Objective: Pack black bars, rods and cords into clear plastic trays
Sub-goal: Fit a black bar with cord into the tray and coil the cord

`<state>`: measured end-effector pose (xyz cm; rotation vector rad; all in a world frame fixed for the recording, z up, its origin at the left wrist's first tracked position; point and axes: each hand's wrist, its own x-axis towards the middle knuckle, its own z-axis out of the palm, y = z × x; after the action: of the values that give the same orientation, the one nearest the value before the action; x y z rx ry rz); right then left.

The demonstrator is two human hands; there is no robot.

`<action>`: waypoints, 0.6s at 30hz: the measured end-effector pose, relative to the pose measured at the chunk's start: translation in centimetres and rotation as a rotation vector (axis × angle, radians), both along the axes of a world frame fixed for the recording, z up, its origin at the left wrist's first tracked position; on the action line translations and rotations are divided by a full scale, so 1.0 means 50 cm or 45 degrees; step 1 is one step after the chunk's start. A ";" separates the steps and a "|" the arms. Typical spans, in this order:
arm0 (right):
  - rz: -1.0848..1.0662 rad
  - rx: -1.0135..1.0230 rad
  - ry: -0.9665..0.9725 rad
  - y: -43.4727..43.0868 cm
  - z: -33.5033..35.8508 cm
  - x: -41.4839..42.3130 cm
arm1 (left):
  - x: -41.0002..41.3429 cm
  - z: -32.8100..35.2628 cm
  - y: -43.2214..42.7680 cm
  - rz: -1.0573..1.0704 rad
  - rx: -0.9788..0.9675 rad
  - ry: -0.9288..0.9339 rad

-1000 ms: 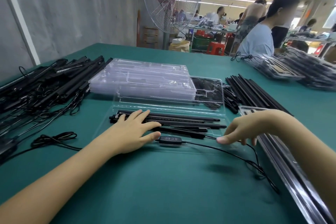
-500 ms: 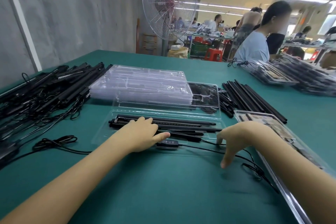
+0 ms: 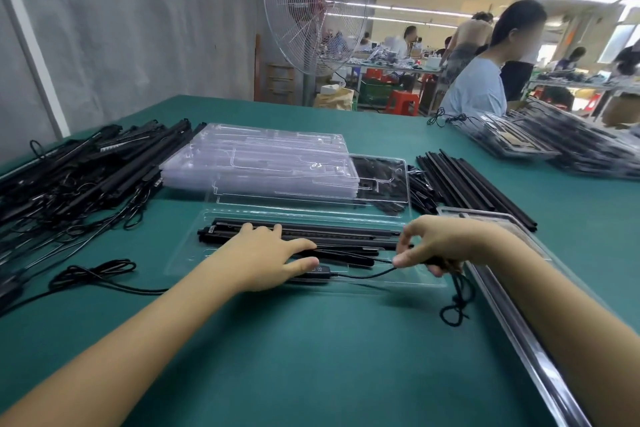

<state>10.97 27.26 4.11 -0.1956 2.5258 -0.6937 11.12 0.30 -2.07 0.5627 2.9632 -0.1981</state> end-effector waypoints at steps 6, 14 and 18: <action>-0.040 -0.230 0.069 0.002 -0.013 -0.006 | -0.003 0.009 0.009 0.002 0.002 0.017; -0.193 -0.001 0.098 -0.011 -0.043 -0.032 | 0.002 0.028 0.017 0.032 0.121 -0.027; -0.257 0.040 0.146 -0.021 -0.059 -0.038 | 0.005 0.034 0.017 0.042 0.134 -0.035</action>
<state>9.09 26.19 1.15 0.0332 2.6897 -0.7381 11.40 1.15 -0.34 0.5241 2.9672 -0.0308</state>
